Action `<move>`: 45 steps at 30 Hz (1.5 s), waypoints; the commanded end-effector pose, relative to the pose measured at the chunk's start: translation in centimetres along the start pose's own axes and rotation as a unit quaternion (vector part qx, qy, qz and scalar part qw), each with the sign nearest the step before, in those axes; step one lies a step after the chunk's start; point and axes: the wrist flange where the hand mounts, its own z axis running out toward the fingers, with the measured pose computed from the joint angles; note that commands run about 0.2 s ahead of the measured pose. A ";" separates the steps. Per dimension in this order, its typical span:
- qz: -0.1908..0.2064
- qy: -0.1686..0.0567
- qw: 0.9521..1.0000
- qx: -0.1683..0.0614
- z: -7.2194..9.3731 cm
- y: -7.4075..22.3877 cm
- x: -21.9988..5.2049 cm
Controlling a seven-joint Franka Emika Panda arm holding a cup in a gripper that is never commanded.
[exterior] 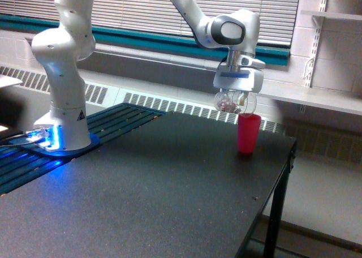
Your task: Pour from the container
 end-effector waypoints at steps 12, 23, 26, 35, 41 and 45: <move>-0.026 -0.001 1.000 -0.016 -0.7 -0.7 0.4; -0.031 -0.003 0.999 -0.015 -0.7 -1.0 0.5; -0.033 -0.004 0.999 -0.016 -0.7 -1.0 0.5; -0.022 0.003 1.000 -0.013 -1.1 -0.3 0.7; -0.012 0.012 1.000 -0.006 -1.8 0.4 0.7; -0.002 0.020 1.000 0.001 -2.3 1.0 0.6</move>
